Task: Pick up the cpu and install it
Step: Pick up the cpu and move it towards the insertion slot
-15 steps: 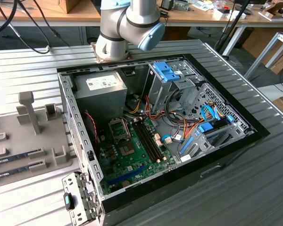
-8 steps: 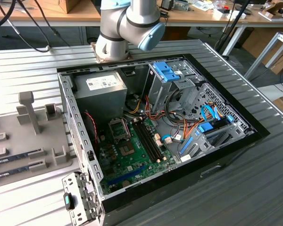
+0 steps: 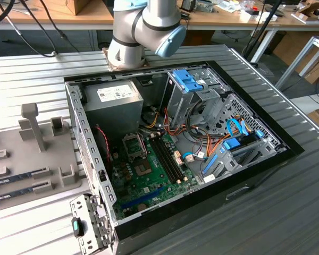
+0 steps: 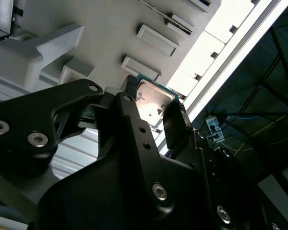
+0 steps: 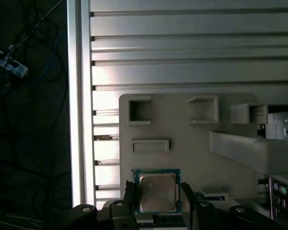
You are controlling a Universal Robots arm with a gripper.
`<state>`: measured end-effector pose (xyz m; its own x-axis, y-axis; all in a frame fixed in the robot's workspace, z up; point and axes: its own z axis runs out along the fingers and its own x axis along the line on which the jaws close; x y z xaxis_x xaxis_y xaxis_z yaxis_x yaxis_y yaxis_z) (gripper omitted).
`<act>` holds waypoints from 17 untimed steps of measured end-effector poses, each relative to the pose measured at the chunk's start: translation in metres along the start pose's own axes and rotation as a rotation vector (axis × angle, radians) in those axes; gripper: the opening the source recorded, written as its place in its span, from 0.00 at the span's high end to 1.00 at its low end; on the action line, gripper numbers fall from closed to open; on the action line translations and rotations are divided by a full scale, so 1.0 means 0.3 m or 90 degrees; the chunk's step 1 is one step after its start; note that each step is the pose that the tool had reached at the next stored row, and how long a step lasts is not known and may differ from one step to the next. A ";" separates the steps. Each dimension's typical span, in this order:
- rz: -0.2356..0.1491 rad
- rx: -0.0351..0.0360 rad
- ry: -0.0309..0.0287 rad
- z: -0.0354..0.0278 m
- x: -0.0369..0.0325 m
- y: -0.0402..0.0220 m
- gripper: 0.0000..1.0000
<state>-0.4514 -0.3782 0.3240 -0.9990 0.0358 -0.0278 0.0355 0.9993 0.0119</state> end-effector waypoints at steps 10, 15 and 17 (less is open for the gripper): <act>0.000 0.0000 0.0000 -0.031 -0.001 0.000 0.53; 0.000 0.0000 0.0000 -0.046 -0.001 0.001 0.53; 0.000 0.0000 0.0000 -0.053 -0.002 0.001 0.53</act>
<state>-0.4513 -0.3782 0.3398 -0.9990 0.0358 -0.0277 0.0355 0.9993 0.0119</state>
